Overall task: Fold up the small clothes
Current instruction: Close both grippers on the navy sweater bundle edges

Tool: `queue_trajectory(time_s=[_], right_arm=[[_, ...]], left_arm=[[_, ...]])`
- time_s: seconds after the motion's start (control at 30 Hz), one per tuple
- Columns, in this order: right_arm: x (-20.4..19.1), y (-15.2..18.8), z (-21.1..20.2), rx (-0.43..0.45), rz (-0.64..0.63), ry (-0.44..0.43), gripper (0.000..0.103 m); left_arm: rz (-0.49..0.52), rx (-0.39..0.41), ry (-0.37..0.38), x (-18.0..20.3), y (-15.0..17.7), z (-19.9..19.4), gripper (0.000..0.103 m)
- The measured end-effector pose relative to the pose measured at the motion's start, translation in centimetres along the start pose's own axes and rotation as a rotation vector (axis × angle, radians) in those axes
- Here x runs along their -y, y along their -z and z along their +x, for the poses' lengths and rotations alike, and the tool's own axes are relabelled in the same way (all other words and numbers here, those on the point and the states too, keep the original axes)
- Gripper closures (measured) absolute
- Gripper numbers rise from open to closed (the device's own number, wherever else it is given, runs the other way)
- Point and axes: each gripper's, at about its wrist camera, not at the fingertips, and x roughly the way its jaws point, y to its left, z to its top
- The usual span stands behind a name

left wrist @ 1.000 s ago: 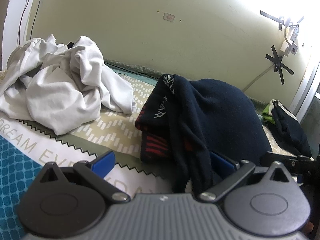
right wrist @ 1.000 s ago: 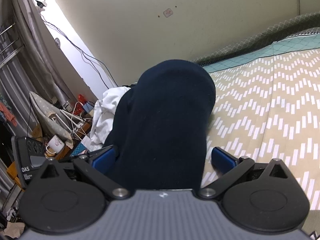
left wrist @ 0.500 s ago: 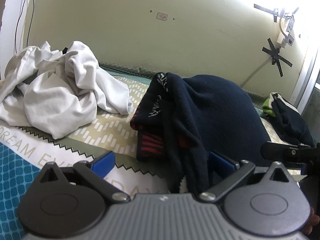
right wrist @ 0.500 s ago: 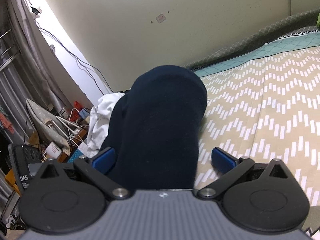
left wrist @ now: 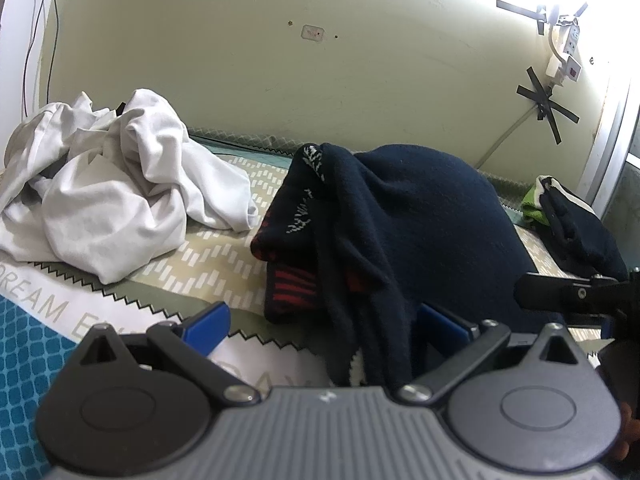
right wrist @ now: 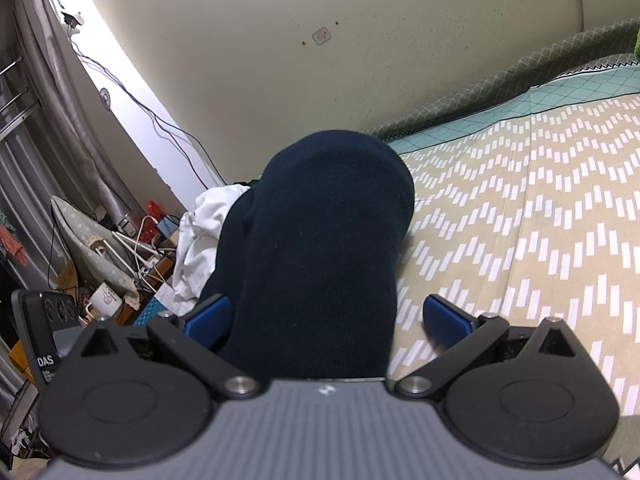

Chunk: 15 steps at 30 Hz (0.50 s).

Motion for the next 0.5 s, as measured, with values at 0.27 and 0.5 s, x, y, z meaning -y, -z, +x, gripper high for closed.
queue_trajectory(time_s=[0.27,0.5], right_arm=[[-0.02,-0.01,0.01,0.001,0.000,0.001,0.006],[0.06,-0.11,0.22,0.002,0.002,0.001,0.006]], left_arm=[[-0.004,-0.013,0.017,-0.17,-0.07,0.38,0.000],[-0.012,-0.009,0.032,-0.26,0.02,0.31,0.000]])
